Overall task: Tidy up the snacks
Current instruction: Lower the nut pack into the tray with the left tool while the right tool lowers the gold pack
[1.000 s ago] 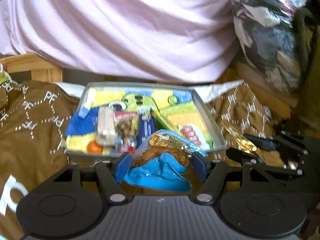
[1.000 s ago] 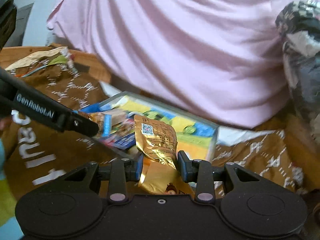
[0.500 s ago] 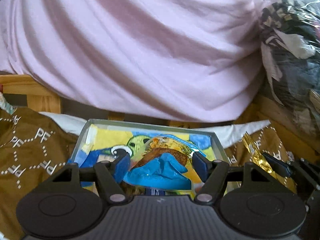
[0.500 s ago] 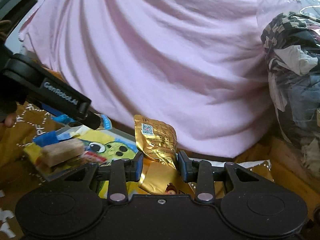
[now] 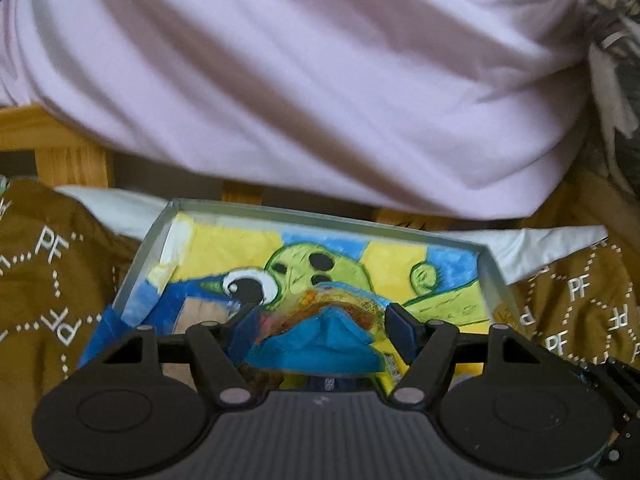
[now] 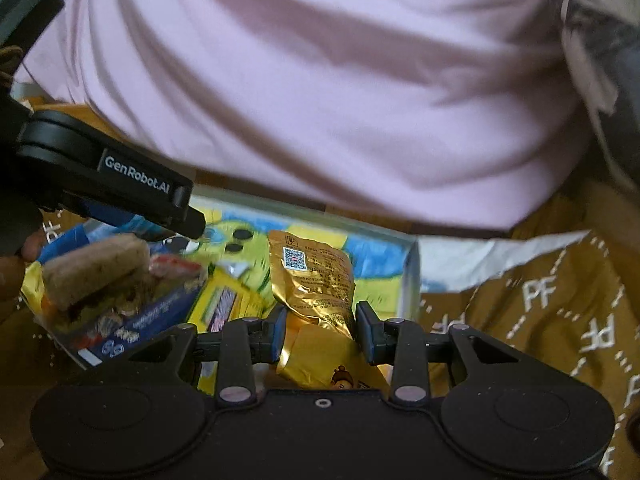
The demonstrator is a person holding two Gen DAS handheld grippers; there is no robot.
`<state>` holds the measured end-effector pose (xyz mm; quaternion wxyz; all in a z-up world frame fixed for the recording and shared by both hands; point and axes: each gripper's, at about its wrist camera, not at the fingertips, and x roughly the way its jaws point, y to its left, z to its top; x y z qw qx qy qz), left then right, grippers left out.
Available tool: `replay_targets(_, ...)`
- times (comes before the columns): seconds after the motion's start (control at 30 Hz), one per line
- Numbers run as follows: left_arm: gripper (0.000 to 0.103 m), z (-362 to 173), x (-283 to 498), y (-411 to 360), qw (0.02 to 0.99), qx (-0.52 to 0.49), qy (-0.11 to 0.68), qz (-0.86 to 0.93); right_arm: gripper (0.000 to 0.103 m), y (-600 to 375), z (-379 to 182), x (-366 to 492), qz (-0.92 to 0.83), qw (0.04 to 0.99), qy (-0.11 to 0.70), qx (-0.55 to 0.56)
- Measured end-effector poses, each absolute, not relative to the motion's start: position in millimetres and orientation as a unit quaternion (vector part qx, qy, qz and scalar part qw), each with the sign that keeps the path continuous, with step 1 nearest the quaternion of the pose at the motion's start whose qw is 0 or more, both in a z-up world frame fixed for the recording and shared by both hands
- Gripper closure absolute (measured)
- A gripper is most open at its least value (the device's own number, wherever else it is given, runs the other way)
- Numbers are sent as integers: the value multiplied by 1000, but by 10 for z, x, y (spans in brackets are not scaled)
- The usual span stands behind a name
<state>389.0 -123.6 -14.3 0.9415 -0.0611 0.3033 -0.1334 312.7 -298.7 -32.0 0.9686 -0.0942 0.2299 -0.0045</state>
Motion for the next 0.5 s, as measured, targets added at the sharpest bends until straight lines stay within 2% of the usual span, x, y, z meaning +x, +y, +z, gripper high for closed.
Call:
replay_targets(0.37,36,-262,3910,-1328,937,-50,323,-127,65,-2966,-530,3269,1,960,272,-73)
replay_targets(0.47,32,-248,3892,-1295,937,-56,322,-125,60,-2984,-498,3258,2,961,271,-62)
replay_targets(0.5,30,-239,3874,-1280,937,-58,321,-125,55,-2992,-488,3251,5,961,271,-55)
